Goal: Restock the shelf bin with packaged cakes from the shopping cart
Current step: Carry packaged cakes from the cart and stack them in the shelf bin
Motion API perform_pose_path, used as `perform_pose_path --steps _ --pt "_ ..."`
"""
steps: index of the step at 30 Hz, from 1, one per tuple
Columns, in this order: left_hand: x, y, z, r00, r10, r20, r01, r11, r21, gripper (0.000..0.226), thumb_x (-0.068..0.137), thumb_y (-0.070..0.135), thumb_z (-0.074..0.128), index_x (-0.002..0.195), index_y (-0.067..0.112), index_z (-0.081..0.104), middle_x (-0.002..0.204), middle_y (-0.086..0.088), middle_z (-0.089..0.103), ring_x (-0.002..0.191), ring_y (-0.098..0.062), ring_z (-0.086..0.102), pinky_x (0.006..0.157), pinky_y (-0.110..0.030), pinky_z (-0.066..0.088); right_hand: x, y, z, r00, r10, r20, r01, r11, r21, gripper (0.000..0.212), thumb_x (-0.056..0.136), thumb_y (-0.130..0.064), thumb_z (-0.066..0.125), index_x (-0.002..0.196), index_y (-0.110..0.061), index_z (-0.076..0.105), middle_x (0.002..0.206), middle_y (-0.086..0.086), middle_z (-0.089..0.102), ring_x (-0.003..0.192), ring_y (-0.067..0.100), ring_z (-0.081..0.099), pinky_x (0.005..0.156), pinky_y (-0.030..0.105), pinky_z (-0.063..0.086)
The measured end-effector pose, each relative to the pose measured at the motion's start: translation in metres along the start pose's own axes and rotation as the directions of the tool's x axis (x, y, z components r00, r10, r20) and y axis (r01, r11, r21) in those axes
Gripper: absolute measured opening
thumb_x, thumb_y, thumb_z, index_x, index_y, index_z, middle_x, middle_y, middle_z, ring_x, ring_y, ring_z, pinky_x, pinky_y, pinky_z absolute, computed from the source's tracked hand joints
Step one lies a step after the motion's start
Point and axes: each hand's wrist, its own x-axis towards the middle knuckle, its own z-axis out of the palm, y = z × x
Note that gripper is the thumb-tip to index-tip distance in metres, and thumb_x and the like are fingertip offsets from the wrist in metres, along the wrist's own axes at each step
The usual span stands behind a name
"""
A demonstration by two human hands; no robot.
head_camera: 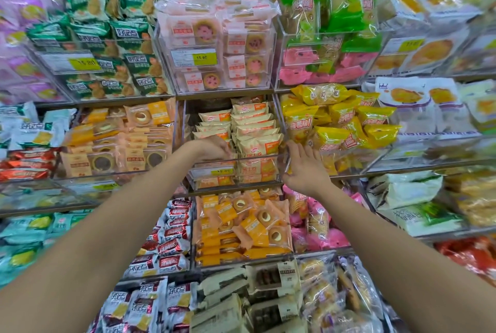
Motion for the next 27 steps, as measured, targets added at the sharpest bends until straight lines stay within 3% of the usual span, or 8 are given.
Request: perform_pose_path --steps 3,5,8,12,15,18,23,27 --pt "0.001 -0.004 0.007 0.999 0.028 -0.025 -0.029 0.999 -0.014 0.021 0.095 0.023 0.053 0.109 0.010 0.063 0.121 -0.006 0.057 0.107 -0.018 0.050 0.086 -0.026 0.038 0.000 0.000 0.001 1.000 0.013 0.010 -0.013 1.000 -0.015 0.074 0.087 -0.043 0.050 0.145 -0.008 0.019 0.141 0.012 0.039 0.129 0.033 0.034 0.106 0.043 0.024" --pt "-0.002 -0.008 0.009 0.997 0.041 -0.061 -0.047 0.993 -0.105 0.026 0.095 0.033 0.051 0.110 0.014 0.062 0.115 0.000 0.057 0.108 -0.017 0.050 0.085 -0.026 0.040 0.001 0.000 0.002 1.000 0.020 0.012 -0.019 1.000 -0.014 0.075 0.087 -0.043 0.050 0.145 -0.008 0.019 0.141 0.013 0.038 0.129 0.033 0.035 0.106 0.043 0.024" --pt "-0.002 -0.012 0.010 0.976 -0.030 -0.215 -0.023 0.970 -0.243 0.036 0.098 0.038 0.041 0.121 0.016 0.057 0.122 0.004 0.054 0.111 -0.015 0.047 0.086 -0.026 0.036 0.000 -0.001 0.003 1.000 0.026 0.003 -0.026 1.000 -0.005 0.074 0.086 -0.043 0.051 0.144 -0.007 0.021 0.138 0.014 0.040 0.127 0.034 0.036 0.104 0.043 0.025" --pt "0.004 -0.012 0.012 0.977 -0.068 -0.204 0.056 0.996 -0.064 0.031 0.096 0.025 0.044 0.117 0.013 0.063 0.129 -0.006 0.056 0.117 -0.023 0.050 0.092 -0.028 0.042 -0.001 -0.002 0.002 0.999 0.033 -0.018 -0.033 0.999 0.015 0.071 0.087 -0.046 0.044 0.143 -0.007 0.023 0.137 0.014 0.041 0.126 0.034 0.037 0.104 0.044 0.025" --pt "0.006 -0.008 0.008 0.978 -0.107 -0.181 0.101 0.994 -0.042 0.025 0.095 0.021 0.046 0.110 0.012 0.063 0.121 -0.007 0.058 0.105 -0.021 0.052 0.082 -0.026 0.041 -0.002 -0.005 -0.001 0.999 0.052 -0.011 -0.051 0.997 0.051 0.075 0.082 -0.050 0.030 0.142 -0.007 0.025 0.135 0.014 0.043 0.125 0.036 0.037 0.104 0.045 0.024" --pt "0.005 -0.003 0.008 0.978 -0.133 -0.159 0.132 0.991 -0.016 0.025 0.093 0.018 0.046 0.112 0.010 0.059 0.114 -0.007 0.057 0.098 -0.021 0.050 0.079 -0.029 0.043 -0.003 -0.005 -0.002 0.998 0.056 -0.005 -0.056 0.997 0.049 0.077 0.079 -0.051 0.028 0.142 -0.006 0.024 0.135 0.014 0.043 0.125 0.035 0.036 0.103 0.044 0.023" --pt "0.001 0.003 0.011 0.967 -0.068 -0.246 0.065 0.998 -0.021 0.019 0.091 0.006 0.047 0.098 0.011 0.064 0.123 -0.010 0.059 0.114 -0.025 0.053 0.084 -0.027 0.042 -0.002 -0.006 -0.002 0.999 0.052 -0.003 -0.051 0.998 0.037 0.078 0.079 -0.052 0.027 0.143 -0.006 0.023 0.136 0.014 0.042 0.124 0.035 0.037 0.104 0.043 0.023" --pt "-0.006 0.004 0.016 0.917 -0.085 -0.389 0.060 0.995 -0.076 0.021 0.088 0.002 0.047 0.091 0.014 0.064 0.109 -0.004 0.063 0.106 -0.024 0.056 0.086 -0.031 0.047 -0.003 -0.006 -0.003 0.999 0.050 -0.002 -0.050 0.998 0.030 0.077 0.080 -0.052 0.027 0.142 -0.007 0.024 0.135 0.014 0.043 0.123 0.035 0.038 0.103 0.043 0.025"
